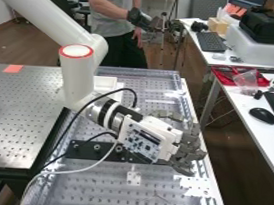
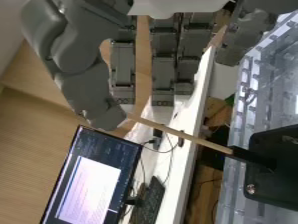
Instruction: Grab the chopstick and place it in the clear container
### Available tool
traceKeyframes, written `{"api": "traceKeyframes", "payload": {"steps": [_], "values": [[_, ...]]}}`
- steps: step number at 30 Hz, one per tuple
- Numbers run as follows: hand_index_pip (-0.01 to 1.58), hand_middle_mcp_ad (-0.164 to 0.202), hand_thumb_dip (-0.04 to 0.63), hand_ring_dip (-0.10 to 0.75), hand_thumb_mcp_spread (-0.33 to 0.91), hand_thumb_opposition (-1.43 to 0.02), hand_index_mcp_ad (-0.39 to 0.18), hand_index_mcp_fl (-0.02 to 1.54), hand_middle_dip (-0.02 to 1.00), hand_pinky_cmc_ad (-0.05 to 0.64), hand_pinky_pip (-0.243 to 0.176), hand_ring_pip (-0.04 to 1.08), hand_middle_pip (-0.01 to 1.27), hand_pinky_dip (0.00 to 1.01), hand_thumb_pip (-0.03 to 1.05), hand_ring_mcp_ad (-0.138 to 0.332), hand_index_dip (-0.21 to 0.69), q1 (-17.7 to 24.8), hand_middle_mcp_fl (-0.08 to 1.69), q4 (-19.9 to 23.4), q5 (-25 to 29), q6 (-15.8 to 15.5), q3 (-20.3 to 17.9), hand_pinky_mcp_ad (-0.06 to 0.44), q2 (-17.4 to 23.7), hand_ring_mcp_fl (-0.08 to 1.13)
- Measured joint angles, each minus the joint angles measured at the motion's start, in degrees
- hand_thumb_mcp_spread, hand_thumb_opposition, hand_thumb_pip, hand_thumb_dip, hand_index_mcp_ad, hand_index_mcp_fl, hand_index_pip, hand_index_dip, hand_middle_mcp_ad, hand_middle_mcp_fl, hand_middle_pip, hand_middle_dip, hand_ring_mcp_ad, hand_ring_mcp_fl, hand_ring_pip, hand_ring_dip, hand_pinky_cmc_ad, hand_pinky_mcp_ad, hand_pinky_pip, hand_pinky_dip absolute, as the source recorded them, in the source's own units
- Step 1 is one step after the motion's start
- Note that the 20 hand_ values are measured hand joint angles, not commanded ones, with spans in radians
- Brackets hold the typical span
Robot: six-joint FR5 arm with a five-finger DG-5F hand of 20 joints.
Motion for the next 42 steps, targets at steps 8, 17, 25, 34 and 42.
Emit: {"api": "traceKeyframes", "payload": {"steps": [8, 17, 25, 34, 42], "values": [[1.43, 0.093, 0.276, 0.536, 0.51, -0.78, -0.126, 0.09, 0.72, 0.274, -0.051, 0.07, 0.88, 0.18, 0.71, 0.021, 0.154, 0.2, 0.30, 0.0, 1.1, 0.6, 0.2, 0.215, -0.4, 0.42], [1.44, 0.089, 0.262, 0.555, 0.55, -0.78, -0.122, 0.11, 0.73, 0.283, -0.037, 0.08, 0.91, 0.18, 0.68, 0.017, 0.140, 0.4, 0.37, -0.6, 1.8, 0.1, 1.1, 0.215, -0.7, 0.48], [1.45, 0.080, 0.258, 0.567, 0.55, -0.78, -0.124, 0.10, 0.73, 0.295, -0.035, 0.07, 0.91, 0.18, 0.66, 0.005, 0.134, 0.3, 0.42, -1.0, 1.6, 0.0, 1.5, 0.216, -0.8, 0.51], [1.45, 0.084, 0.258, 0.576, 0.56, -0.78, -0.124, 0.09, 0.75, 0.309, -0.037, 0.08, 0.91, 0.18, 0.66, 0.003, 0.124, 0.3, 0.44, -1.0, 1.4, 0.2, 1.3, 0.216, -0.9, 0.53], [1.45, 0.084, 0.258, 0.581, 0.56, -0.78, -0.120, 0.12, 0.75, 0.312, -0.024, 0.08, 0.88, 0.18, 0.66, 0.003, 0.110, 0.3, 0.46, -0.8, 1.4, 0.2, 1.3, 0.215, -1.0, 0.53]]}}
